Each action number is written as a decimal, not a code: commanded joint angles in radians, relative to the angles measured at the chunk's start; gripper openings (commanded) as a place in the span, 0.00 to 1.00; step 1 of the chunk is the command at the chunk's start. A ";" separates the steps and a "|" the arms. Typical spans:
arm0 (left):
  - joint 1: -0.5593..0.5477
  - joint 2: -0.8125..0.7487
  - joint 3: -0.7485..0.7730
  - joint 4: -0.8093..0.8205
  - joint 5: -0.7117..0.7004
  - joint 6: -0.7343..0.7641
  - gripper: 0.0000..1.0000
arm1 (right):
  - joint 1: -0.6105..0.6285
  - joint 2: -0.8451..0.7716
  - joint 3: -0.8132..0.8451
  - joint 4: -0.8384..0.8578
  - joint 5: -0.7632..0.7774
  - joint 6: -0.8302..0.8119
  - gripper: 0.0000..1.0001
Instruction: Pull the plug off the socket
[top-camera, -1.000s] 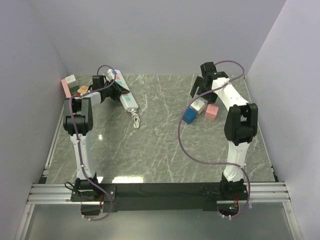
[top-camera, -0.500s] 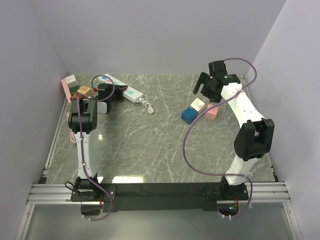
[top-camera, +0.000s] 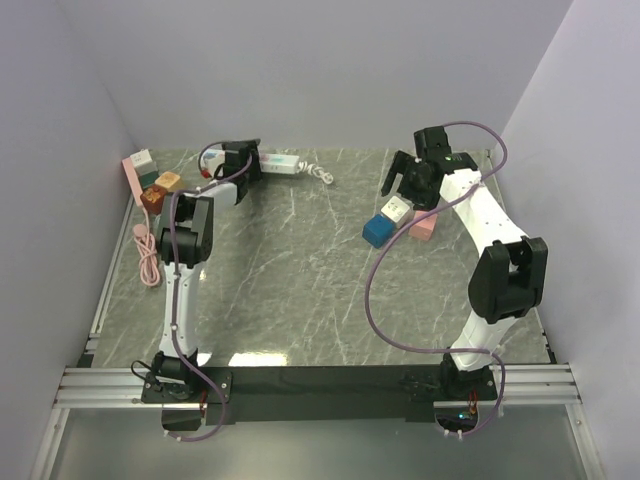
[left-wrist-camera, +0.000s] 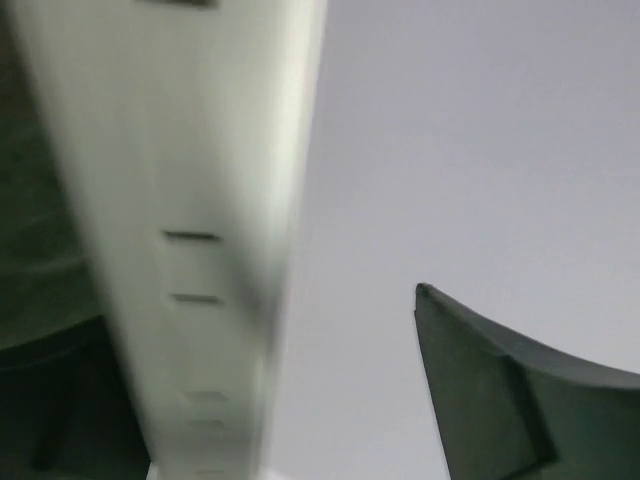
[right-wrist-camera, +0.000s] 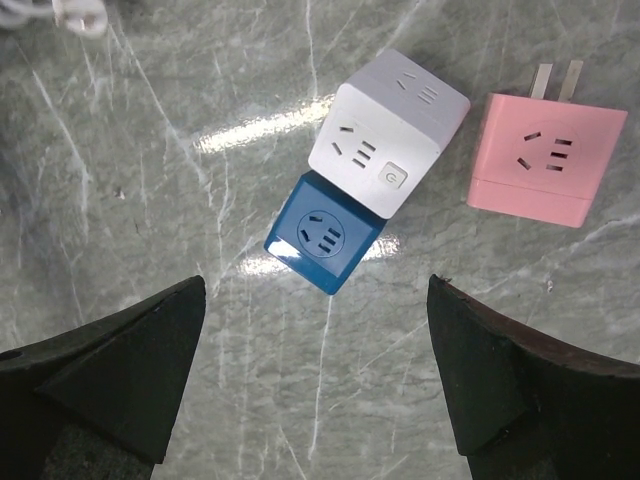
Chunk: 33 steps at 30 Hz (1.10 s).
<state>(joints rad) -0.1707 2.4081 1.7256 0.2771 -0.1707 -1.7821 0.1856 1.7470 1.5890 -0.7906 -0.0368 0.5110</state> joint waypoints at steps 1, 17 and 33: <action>0.007 0.054 0.113 -0.068 -0.043 -0.128 0.99 | 0.006 -0.055 -0.009 0.027 -0.011 -0.019 0.98; -0.021 -0.046 0.080 -0.426 0.224 -0.086 0.99 | 0.018 -0.032 -0.004 0.030 -0.041 -0.012 0.98; -0.003 -0.008 0.049 -0.305 0.305 0.010 0.85 | 0.029 -0.035 -0.034 0.045 -0.049 -0.012 0.98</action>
<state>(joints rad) -0.1879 2.3226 1.6997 -0.1162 0.1028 -1.8191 0.2039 1.7432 1.5520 -0.7692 -0.0792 0.5041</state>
